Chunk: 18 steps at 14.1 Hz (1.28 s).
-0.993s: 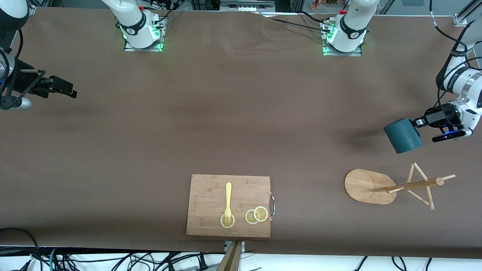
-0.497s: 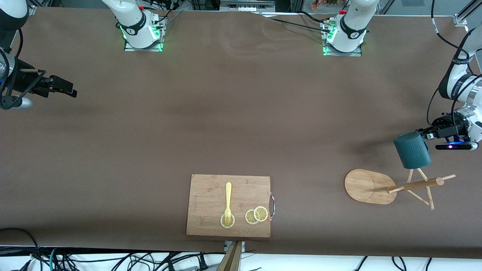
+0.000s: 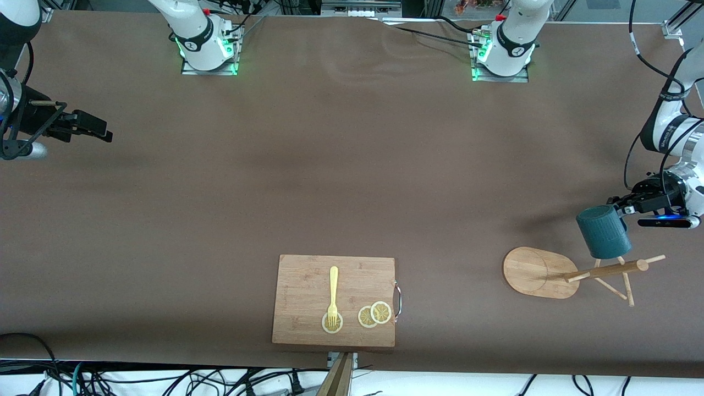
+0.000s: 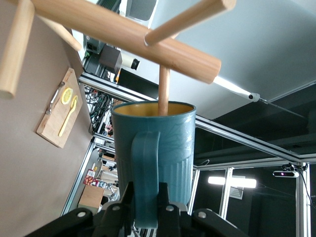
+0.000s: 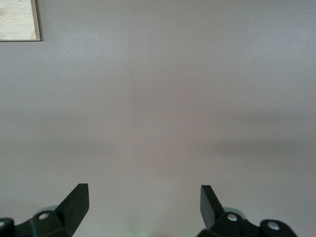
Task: Pass cup and hang on rack
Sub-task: 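Lower the mug handle onto a rack peg with the left gripper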
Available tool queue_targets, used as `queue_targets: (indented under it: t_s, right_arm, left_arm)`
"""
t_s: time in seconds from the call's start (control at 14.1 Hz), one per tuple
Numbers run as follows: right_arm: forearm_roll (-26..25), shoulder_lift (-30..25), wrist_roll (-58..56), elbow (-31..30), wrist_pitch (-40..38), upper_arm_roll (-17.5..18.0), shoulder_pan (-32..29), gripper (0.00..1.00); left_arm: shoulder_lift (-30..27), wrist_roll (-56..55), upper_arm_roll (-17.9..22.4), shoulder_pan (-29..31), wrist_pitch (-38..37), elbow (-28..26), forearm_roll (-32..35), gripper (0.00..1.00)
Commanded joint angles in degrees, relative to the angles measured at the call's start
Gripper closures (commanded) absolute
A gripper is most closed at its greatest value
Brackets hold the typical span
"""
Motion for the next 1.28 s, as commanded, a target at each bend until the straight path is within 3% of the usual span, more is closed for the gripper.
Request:
queue_targets:
  t_s: [0.0,0.35,1.06,1.14,1.21]
  right_arm:
    - [-0.6,-1.2,0.0,-0.6,-0.5,0.3,-0.5,0.0]
    - [-0.6,-1.2,0.0,-0.6,-0.5,0.3,-0.5,0.0]
    - [-0.5,-1.2,-0.4,-0.5,-0.5,-0.3,-0.5,0.0]
    - [-0.5,-1.2,-0.2,-0.5,-0.4,-0.2,-0.5,0.0]
    - [-0.5,-1.2,-0.1,-0.5,-0.5,-0.1,-0.5,0.0]
  left_arm:
    - [2.4,-2.4,0.2,-0.5,0.3,3.6,-1.6,1.0]
    - [4.3,-5.1,0.8,-1.2,1.9,7.7,0.0,1.0]
    - [6.4,-4.7,1.3,-1.2,2.6,8.1,1.9,1.0]
    - [6.5,-4.6,1.3,-1.2,2.7,8.8,2.4,0.88]
    - [6.4,-4.6,1.3,-1.2,2.7,8.9,2.5,0.45]
